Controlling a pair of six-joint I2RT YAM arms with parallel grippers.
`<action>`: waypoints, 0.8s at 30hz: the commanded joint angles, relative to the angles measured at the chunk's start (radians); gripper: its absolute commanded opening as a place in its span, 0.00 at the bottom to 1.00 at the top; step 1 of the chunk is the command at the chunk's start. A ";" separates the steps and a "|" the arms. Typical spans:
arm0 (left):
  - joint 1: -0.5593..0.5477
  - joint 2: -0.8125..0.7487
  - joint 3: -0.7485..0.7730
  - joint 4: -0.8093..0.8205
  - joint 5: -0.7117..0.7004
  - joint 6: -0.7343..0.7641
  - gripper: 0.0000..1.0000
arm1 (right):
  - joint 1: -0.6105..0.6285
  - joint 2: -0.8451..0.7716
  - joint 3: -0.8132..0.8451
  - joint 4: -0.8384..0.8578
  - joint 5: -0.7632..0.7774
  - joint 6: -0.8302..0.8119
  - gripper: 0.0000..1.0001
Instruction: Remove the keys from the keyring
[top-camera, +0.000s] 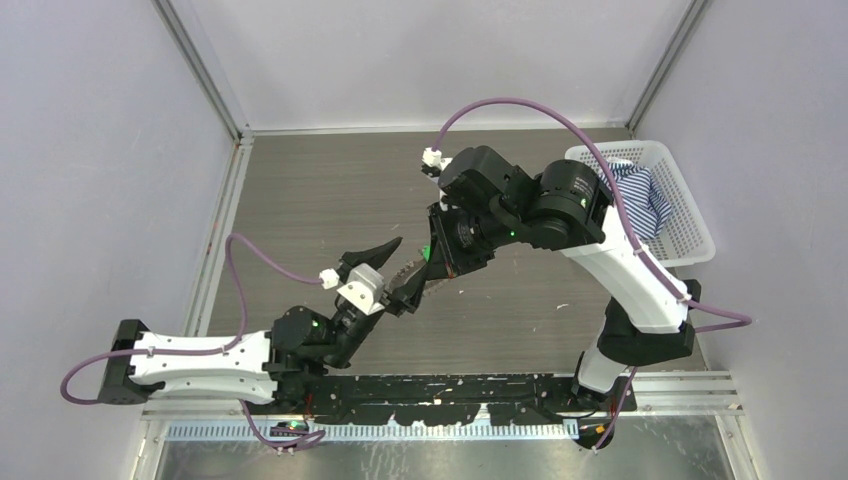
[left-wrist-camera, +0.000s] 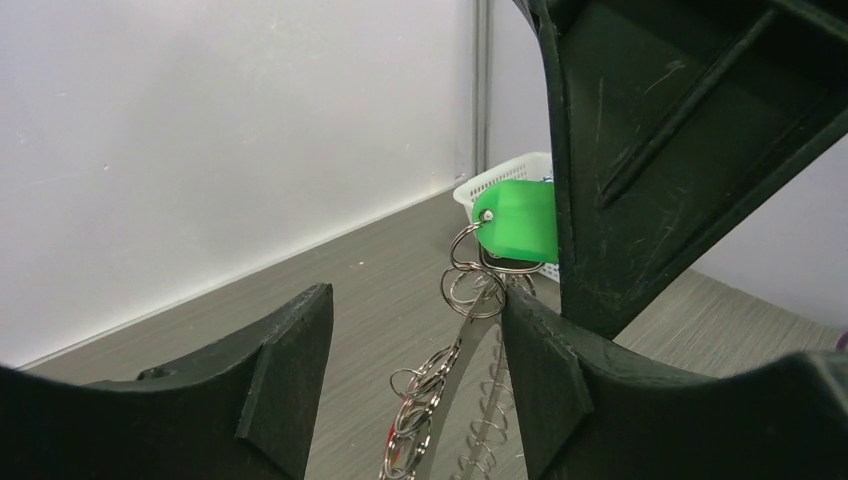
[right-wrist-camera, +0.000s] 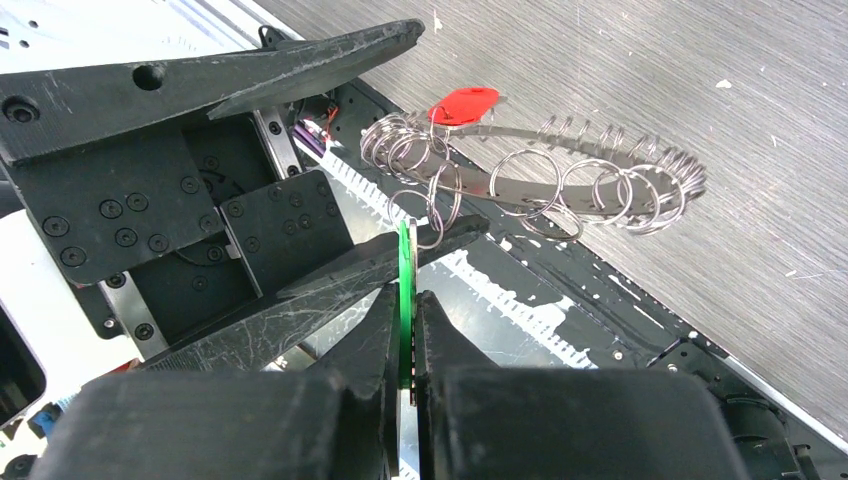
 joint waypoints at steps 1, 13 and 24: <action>-0.005 0.013 0.024 0.063 -0.026 0.018 0.64 | -0.004 -0.012 0.042 0.000 -0.016 0.015 0.01; -0.005 0.033 -0.043 0.209 0.085 0.113 0.60 | -0.003 -0.006 0.059 0.011 -0.036 0.035 0.01; -0.005 0.090 -0.096 0.370 0.092 0.172 0.59 | -0.003 -0.006 0.059 0.018 -0.058 0.038 0.01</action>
